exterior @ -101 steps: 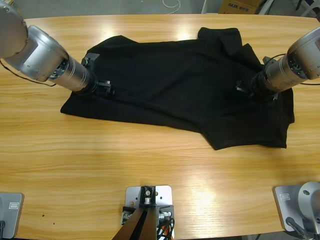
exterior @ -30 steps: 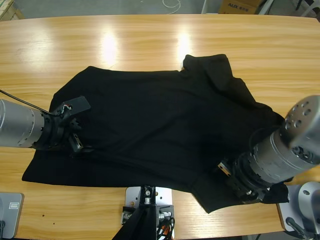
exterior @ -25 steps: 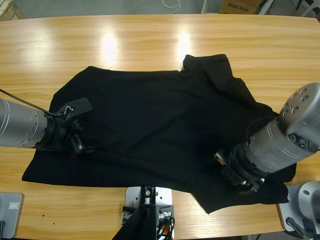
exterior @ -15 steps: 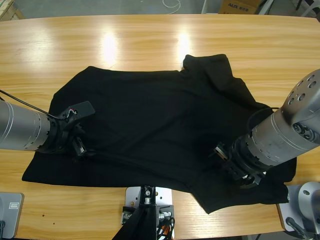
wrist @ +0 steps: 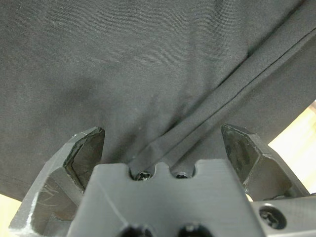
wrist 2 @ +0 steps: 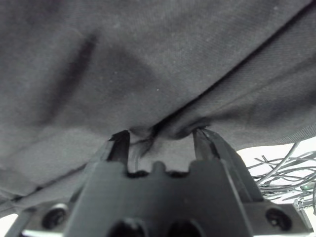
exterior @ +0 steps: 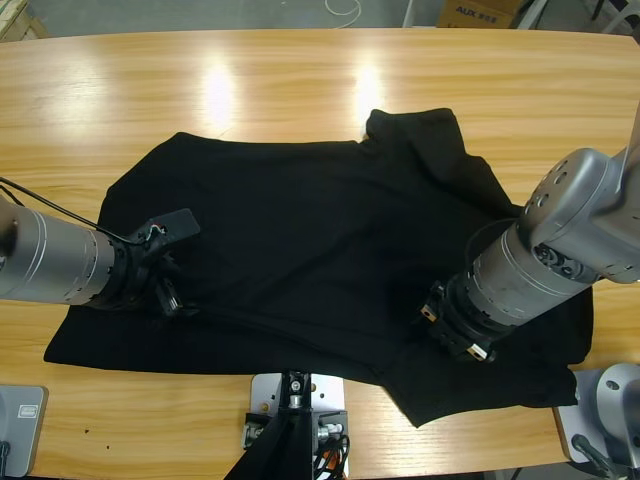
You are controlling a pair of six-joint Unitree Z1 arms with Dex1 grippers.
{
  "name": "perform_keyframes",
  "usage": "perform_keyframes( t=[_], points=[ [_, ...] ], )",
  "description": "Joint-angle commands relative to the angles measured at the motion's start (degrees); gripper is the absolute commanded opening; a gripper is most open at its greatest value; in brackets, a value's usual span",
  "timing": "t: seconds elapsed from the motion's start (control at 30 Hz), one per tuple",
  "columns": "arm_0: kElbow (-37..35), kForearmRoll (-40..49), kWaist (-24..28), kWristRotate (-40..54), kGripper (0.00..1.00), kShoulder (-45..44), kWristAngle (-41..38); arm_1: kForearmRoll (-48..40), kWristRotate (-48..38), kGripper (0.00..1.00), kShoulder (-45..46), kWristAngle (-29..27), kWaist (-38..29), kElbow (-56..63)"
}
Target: Fold clothes
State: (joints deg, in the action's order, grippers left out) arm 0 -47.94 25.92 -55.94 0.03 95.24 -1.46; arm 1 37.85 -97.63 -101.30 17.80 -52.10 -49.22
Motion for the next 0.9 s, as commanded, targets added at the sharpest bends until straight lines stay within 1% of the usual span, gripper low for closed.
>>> perform_keyframes(
  t=[0.03, 0.4, 0.43, 0.47, 0.7, 0.73, 0.8, 0.87, 0.9],
  points=[
    [2.4, -1.6, -0.5, -0.5, 0.913, 2.5, -1.0, -1.1, 0.9, 0.480, -2.8, 0.6, 0.8, 0.7],
    [3.0, -2.7, -0.6, -0.6, 0.913, 3.1, -1.3, -1.0, 1.0, 0.471, -2.8, 1.0, 0.6, 1.1],
    [3.0, -2.8, -0.6, -0.6, 0.913, 3.1, -1.3, -1.0, 1.0, 0.453, -2.8, 1.0, 0.5, 1.1],
    [3.0, -2.9, -0.6, -0.6, 0.913, 3.2, -1.3, -1.0, 1.0, 0.394, -2.8, 1.0, 0.4, 1.1],
    [3.3, -3.0, -0.8, -0.6, 0.913, 3.3, -1.5, -1.2, 1.0, 0.379, -3.3, 1.5, -0.2, 1.3],
    [3.4, -3.0, -0.8, -0.6, 0.913, 3.3, -1.5, -1.2, 1.1, 0.331, -3.4, 1.5, -0.2, 1.3],
    [3.9, -3.2, -0.8, -0.6, 0.913, 3.3, -1.6, -1.3, 1.3, 0.301, -3.6, 1.5, -0.3, 1.3],
    [4.0, -3.3, -0.8, -0.6, 0.913, 3.3, -1.6, -1.3, 1.5, 0.099, -3.3, 1.4, -0.4, 1.2],
    [4.0, -3.3, -0.9, -0.6, 0.913, 3.3, -1.7, -1.3, 1.5, 0.071, -3.2, 1.4, -0.6, 1.2]
  ],
)
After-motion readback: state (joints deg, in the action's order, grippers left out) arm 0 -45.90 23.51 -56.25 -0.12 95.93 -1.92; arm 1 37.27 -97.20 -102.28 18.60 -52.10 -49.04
